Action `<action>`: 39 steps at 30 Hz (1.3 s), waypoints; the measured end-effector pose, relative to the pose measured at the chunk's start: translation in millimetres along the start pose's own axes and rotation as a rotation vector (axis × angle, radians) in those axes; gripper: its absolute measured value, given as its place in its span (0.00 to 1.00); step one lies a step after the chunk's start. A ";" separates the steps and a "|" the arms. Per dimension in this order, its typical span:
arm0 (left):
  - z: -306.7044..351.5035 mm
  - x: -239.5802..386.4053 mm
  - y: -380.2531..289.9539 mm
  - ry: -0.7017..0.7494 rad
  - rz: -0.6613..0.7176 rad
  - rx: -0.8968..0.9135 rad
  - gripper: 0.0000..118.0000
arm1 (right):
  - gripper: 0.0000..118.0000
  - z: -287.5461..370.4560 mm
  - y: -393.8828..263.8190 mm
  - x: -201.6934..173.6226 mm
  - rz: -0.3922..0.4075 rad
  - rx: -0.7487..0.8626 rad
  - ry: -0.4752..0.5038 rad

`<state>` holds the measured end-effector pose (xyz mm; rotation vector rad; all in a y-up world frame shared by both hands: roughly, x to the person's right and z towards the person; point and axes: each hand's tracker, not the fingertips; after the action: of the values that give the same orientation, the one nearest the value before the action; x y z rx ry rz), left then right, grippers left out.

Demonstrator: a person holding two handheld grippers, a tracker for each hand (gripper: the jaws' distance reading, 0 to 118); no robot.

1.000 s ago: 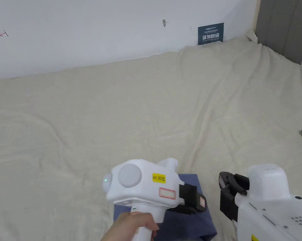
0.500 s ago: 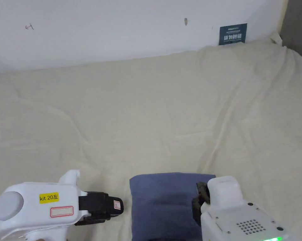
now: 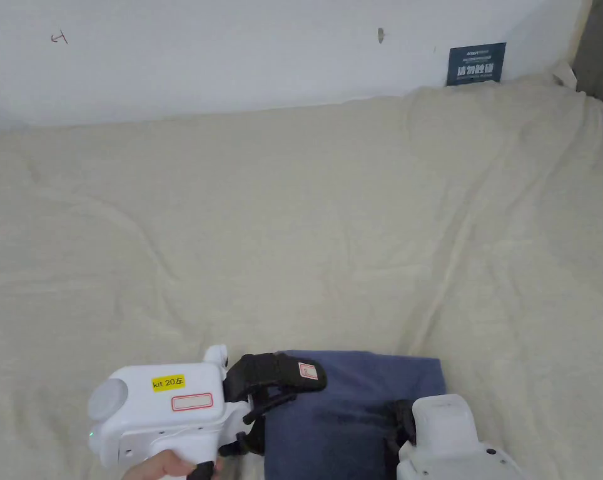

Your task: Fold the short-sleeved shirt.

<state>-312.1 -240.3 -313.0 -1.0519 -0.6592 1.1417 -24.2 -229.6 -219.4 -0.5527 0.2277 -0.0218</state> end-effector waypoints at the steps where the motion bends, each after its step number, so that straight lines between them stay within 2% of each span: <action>1: -9.4 -2.3 1.6 0.001 -0.013 -0.043 0.93 | 0.00 -0.2 -0.6 -0.2 0.003 0.001 -0.004; 3: -18.5 3.0 -0.5 0.020 -0.022 -0.059 0.88 | 0.00 -0.5 -3.4 -2.3 0.015 0.009 -0.015; 4: -21.5 6.1 -0.9 0.039 -0.044 -0.080 0.76 | 0.00 -0.9 -3.7 -2.5 0.021 0.009 -0.019; 5: -23.3 7.7 -2.9 0.068 -0.055 -0.090 0.59 | 0.00 -0.9 -4.2 -3.0 0.026 0.012 -0.024; 6: -24.8 6.9 -3.6 0.111 -0.066 -0.094 0.36 | 0.00 -0.6 -3.9 -3.1 0.028 0.012 -0.027; 7: -26.9 4.5 -4.2 0.185 -0.065 -0.087 0.33 | 0.00 -0.1 -3.1 -3.4 0.030 0.010 -0.028; 9: -24.1 -4.2 -3.0 0.093 -0.027 -0.099 0.33 | 0.00 1.7 0.6 -2.0 0.014 0.000 -0.035; 11: -21.1 3.7 -4.5 0.127 -0.033 -0.089 0.33 | 0.00 11.3 7.4 -2.9 -0.028 0.047 -0.063; 18: 19.5 37.0 4.2 0.274 -0.234 -0.078 0.32 | 0.00 60.9 46.4 -20.8 -0.083 0.252 -0.114; 23: 91.6 41.8 22.6 0.366 -0.297 -0.034 0.32 | 0.00 93.0 76.9 -49.9 -0.069 0.383 -0.123; 27: 159.9 28.9 46.0 0.463 -0.288 0.042 0.32 | 0.00 107.3 92.5 -75.6 -0.025 0.488 -0.120; 31: 228.8 10.4 70.0 0.574 -0.262 0.089 0.32 | 0.00 109.3 105.4 -92.4 -0.064 0.510 -0.110; 33: 262.0 5.1 80.2 0.649 -0.256 0.125 0.32 | 0.00 108.6 112.6 -101.0 -0.053 0.531 -0.149; 39: 354.3 -9.5 111.7 0.836 -0.192 0.208 0.32 | 0.00 98.9 127.4 -122.7 -0.005 0.576 -0.165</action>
<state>-664.3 -128.2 -274.2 -1.1350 0.0268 0.5046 -127.1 -59.9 -178.7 0.0195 0.0520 -0.0448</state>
